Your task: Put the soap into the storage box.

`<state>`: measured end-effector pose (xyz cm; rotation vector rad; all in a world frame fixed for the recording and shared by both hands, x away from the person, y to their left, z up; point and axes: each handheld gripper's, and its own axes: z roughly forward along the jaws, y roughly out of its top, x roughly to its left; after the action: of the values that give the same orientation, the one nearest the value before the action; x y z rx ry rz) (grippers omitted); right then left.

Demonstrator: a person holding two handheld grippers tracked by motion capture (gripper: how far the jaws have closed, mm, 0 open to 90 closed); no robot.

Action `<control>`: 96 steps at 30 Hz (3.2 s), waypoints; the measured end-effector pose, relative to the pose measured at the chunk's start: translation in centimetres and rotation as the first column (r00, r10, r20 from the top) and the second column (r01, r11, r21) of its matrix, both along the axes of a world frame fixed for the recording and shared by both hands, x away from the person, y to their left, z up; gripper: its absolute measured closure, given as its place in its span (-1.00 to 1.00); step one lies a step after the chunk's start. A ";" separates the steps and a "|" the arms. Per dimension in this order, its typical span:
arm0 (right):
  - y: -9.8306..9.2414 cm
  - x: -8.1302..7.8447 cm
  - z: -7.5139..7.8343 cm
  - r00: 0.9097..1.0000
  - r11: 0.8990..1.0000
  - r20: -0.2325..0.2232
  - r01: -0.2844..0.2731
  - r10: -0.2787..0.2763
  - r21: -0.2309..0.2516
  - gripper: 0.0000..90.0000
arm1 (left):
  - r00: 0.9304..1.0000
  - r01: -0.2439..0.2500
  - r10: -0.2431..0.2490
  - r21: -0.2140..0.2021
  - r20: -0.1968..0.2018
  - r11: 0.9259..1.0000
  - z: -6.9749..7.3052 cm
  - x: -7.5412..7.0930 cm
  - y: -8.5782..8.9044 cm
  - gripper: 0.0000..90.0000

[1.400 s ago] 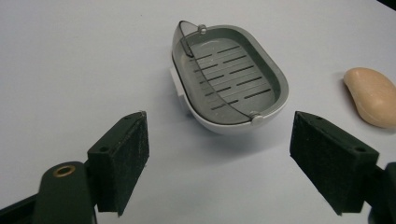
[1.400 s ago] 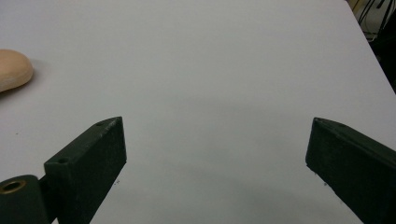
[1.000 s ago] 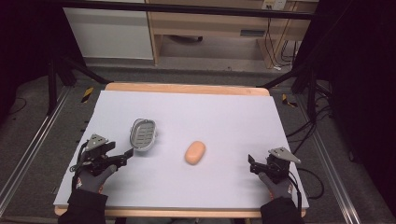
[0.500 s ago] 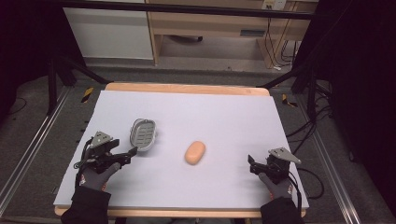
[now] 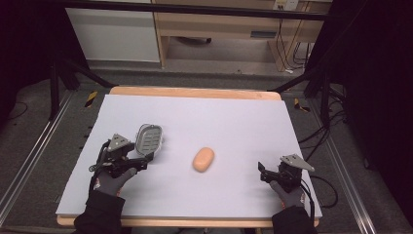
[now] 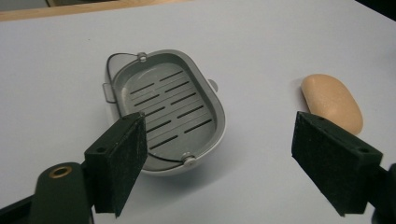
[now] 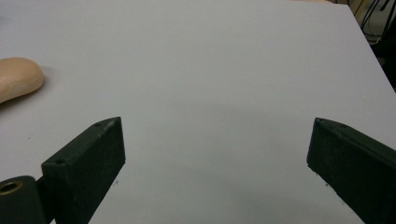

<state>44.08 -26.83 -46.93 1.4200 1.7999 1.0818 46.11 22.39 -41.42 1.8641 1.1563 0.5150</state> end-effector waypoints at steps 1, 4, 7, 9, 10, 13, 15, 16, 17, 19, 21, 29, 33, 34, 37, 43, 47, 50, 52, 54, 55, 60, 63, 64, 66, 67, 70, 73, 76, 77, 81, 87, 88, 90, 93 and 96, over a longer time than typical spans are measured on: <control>0.0 0.0 0.0 1.000 1.000 -0.001 -0.002 0.002 0.002 -0.90 | 1.000 0.006 -0.006 -0.001 0.000 1.000 0.0 0.1 -0.2 -0.61; 0.1 0.0 0.0 1.000 1.000 -0.001 -0.003 0.003 -0.002 -0.90 | 1.000 0.023 -0.023 0.006 -0.001 1.000 0.0 0.3 -1.1 -0.61; 0.1 0.0 -0.1 1.000 1.000 -0.002 -0.004 0.004 -0.001 -0.90 | 1.000 0.030 -0.030 0.005 -0.003 1.000 -0.1 0.4 -1.5 -0.61; 0.1 0.1 -0.2 1.000 1.000 -0.002 -0.004 0.004 -0.010 -0.90 | 0.999 0.037 -0.037 0.008 -0.006 0.999 -0.1 0.5 -1.9 -0.61; 0.1 0.1 -0.3 1.000 1.000 -0.010 -0.004 0.004 -0.007 -0.90 | 0.999 0.039 -0.039 0.007 -0.006 0.999 -0.2 0.6 -2.2 -0.61; 0.1 0.1 -0.5 1.000 1.000 -0.013 -0.004 0.004 -0.010 -0.90 | 0.999 0.053 -0.052 0.013 -0.010 0.999 -0.2 0.8 -3.0 -0.61; 0.1 0.1 -0.5 1.000 1.000 -0.012 -0.007 0.007 -0.012 -0.90 | 0.998 0.058 -0.058 0.014 -0.008 0.998 -0.2 0.8 -3.3 -0.61; 0.1 0.1 -0.6 1.000 1.000 -0.015 -0.009 0.009 -0.009 -0.90 | 0.998 0.061 -0.060 0.016 -0.009 0.998 -0.2 0.8 -3.5 -0.61; 0.2 0.1 -0.6 1.000 1.000 -0.023 -0.012 0.012 -0.002 -0.90 | 0.998 0.065 -0.064 0.019 -0.009 0.998 -0.3 0.9 -3.7 -0.61; 0.2 0.2 -0.8 1.000 1.000 -0.026 -0.016 0.015 -0.010 -0.90 | 0.997 0.071 -0.071 0.024 -0.012 0.997 -0.4 0.9 -4.1 -0.61; 0.3 0.2 -0.8 0.999 1.000 -0.032 -0.018 0.018 -0.006 -0.90 | 0.997 0.080 -0.080 0.030 -0.016 0.996 -0.5 1.0 -4.4 -0.61; 0.3 0.2 -1.0 0.999 1.000 -0.037 -0.024 0.024 0.002 -0.90 | 0.995 0.095 -0.095 0.035 -0.021 0.995 -0.6 1.3 -5.4 -0.61; 0.4 0.2 -1.1 0.999 1.000 -0.035 -0.031 0.031 -0.003 -0.90 | 0.994 0.103 -0.103 0.036 -0.023 0.994 -0.6 1.4 -6.0 -0.62; 0.4 0.2 -1.2 0.999 0.999 -0.034 -0.032 0.032 -0.007 -0.90 | 0.994 0.108 -0.107 0.036 -0.026 0.993 -0.6 1.4 -6.2 -0.61; 0.6 0.2 -1.3 0.999 0.999 -0.039 -0.035 0.035 -0.010 -0.90 | 0.993 0.115 -0.113 0.048 -0.026 0.992 -0.6 1.5 -6.6 -0.61; 0.7 0.2 -1.3 0.998 0.999 -0.043 -0.042 0.042 -0.004 -0.90 | 0.991 0.130 -0.128 0.053 -0.025 0.990 -0.5 1.8 -7.7 -0.62; 0.9 0.3 -1.5 0.998 0.999 -0.050 -0.050 0.049 -0.011 -0.90 | 0.990 0.140 -0.139 0.062 -0.030 0.988 -0.5 1.9 -8.4 -0.62; 0.9 0.3 -1.5 0.998 0.999 -0.047 -0.050 0.049 -0.007 -0.90 | 0.988 0.150 -0.148 0.071 -0.035 0.986 -0.6 2.1 -8.9 -0.62; 0.9 0.3 -1.5 0.998 0.999 -0.046 -0.048 0.048 -0.010 -0.90 | 0.988 0.155 -0.153 0.082 -0.039 0.984 -0.7 2.1 -9.2 -0.62; 0.9 0.3 -1.5 0.998 0.999 -0.049 -0.048 0.047 -0.007 -0.90 | 0.987 0.160 -0.156 0.084 -0.045 0.984 -0.8 2.3 -9.7 -0.62; 0.8 0.3 -1.5 0.998 0.999 -0.047 -0.049 0.048 -0.008 -0.90 | 0.987 0.160 -0.156 0.084 -0.045 0.984 -0.8 2.3 -9.7 -0.62; 0.7 0.3 -1.5 0.998 0.999 -0.049 -0.049 0.048 -0.008 -0.90 | 0.982 0.185 -0.180 0.092 -0.056 0.978 -1.0 2.5 -10.6 -0.62; 0.7 0.2 -1.5 0.998 0.999 -0.047 -0.046 0.046 -0.002 -0.90 | 0.980 0.192 -0.187 0.095 -0.063 0.977 -1.0 2.5 -10.9 -0.61; 0.7 0.2 -1.5 0.998 0.999 -0.047 -0.046 0.045 -0.001 -0.90 | 0.981 0.190 -0.185 0.089 -0.061 0.978 -1.0 2.5 -11.1 -0.61; 0.7 0.2 -1.4 0.998 0.999 -0.046 -0.045 0.045 -0.001 -0.90 | 0.980 0.195 -0.190 0.094 -0.066 0.976 -1.0 2.6 -11.3 -0.61; 0.7 0.2 -1.4 0.998 0.999 -0.045 -0.046 0.046 0.000 -0.90 | 0.980 0.196 -0.190 0.096 -0.065 0.976 -1.1 2.6 -11.5 -0.61; 0.6 0.2 -1.4 0.998 0.999 -0.045 -0.043 0.043 0.003 -0.90 | 0.978 0.205 -0.198 0.105 -0.069 0.973 -1.1 2.8 -11.9 -0.61; 0.5 0.2 -1.4 0.998 0.999 -0.042 -0.044 0.044 0.003 -0.90 | 0.977 0.210 -0.203 0.114 -0.070 0.971 -1.2 2.8 -12.4 -0.60; 0.5 0.2 -1.4 0.998 0.999 -0.041 -0.041 0.041 0.000 -0.90 | 0.975 0.216 -0.208 0.120 -0.075 0.969 -1.3 2.9 -12.9 -0.60; 0.5 0.1 -1.3 0.998 0.999 -0.042 -0.043 0.043 0.005 -0.90 | 0.974 0.221 -0.213 0.123 -0.076 0.968 -1.4 2.9 -13.2 -0.60; 0.5 0.1 -1.3 0.998 0.999 -0.036 -0.042 0.042 0.000 -0.90 | 0.972 0.227 -0.217 0.127 -0.084 0.966 -1.5 3.0 -13.7 -0.59; 0.5 0.1 -1.3 0.998 0.999 -0.037 -0.042 0.042 0.003 -0.90 | 0.970 0.235 -0.223 0.141 -0.096 0.962 -1.7 3.2 -14.6 -0.59; 0.5 0.1 -1.2 0.998 0.999 -0.040 -0.042 0.042 0.010 -0.90 | 0.970 0.236 -0.224 0.145 -0.097 0.961 -1.7 3.3 -14.7 -0.59; 0.5 0.1 -1.2 0.998 0.999 -0.037 -0.042 0.042 0.007 -0.90 | 0.968 0.240 -0.225 0.148 -0.108 0.959 -1.8 3.4 -15.0 -0.59; 0.4 0.1 -1.2 0.999 0.999 -0.034 -0.042 0.042 0.003 -0.90 | 0.967 0.242 -0.226 0.157 -0.115 0.957 -2.0 3.5 -15.3 -0.59; 0.4 0.1 -1.2 0.999 0.999 -0.034 -0.042 0.042 0.002 -0.90 | 0.965 0.249 -0.231 0.161 -0.121 0.955 -2.3 3.7 -15.7 -0.59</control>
<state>44.13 -26.39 -48.13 1.4152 1.8607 1.0867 49.82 6.67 -43.74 2.1708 0.9544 0.3981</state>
